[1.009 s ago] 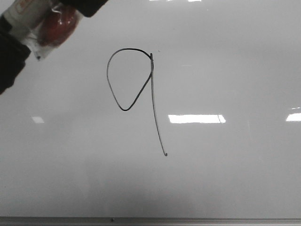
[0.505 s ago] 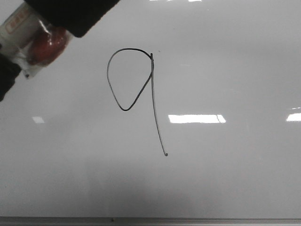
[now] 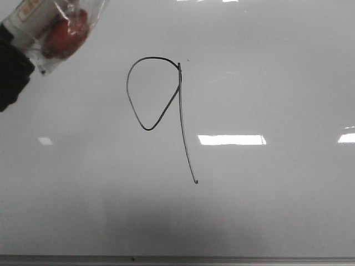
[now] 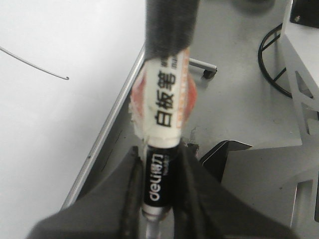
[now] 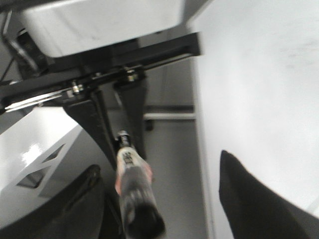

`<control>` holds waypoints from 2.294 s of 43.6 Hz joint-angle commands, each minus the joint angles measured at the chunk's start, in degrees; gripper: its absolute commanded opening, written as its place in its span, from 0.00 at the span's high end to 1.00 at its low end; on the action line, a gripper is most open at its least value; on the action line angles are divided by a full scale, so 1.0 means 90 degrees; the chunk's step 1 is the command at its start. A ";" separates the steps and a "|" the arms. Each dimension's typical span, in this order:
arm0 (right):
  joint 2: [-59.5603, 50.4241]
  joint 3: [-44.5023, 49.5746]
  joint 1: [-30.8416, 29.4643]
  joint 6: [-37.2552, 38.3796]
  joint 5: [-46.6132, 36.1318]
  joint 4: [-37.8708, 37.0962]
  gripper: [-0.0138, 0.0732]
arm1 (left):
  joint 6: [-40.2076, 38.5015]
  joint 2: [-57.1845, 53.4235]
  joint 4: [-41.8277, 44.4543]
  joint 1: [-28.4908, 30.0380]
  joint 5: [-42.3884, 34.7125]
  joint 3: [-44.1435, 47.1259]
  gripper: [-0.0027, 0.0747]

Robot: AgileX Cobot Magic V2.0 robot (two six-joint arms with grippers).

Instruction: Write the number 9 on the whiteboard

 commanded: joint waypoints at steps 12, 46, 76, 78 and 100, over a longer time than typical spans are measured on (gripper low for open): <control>-0.3038 0.2301 -0.2260 0.0606 -0.1057 0.0315 0.38 | -0.2007 -0.0052 0.0750 0.1155 -0.0655 -0.0237 0.99; -0.6328 0.5399 -0.3356 0.2056 -0.2910 0.0335 0.92 | -0.2543 0.1523 0.0600 0.4194 -0.4113 0.0652 0.99; -0.6328 0.5411 -0.3356 0.2056 -0.2797 0.0335 0.92 | -0.2543 0.3589 0.0257 0.4194 -0.5745 0.0326 0.99; -0.6328 0.5411 -0.3356 0.2056 -0.2797 0.0335 0.92 | -0.2543 0.3589 0.0257 0.4194 -0.5730 0.0326 0.99; -0.6328 0.5411 -0.3356 0.2056 -0.2797 0.0335 0.92 | -0.2543 0.3589 0.0257 0.4194 -0.5615 0.0326 0.49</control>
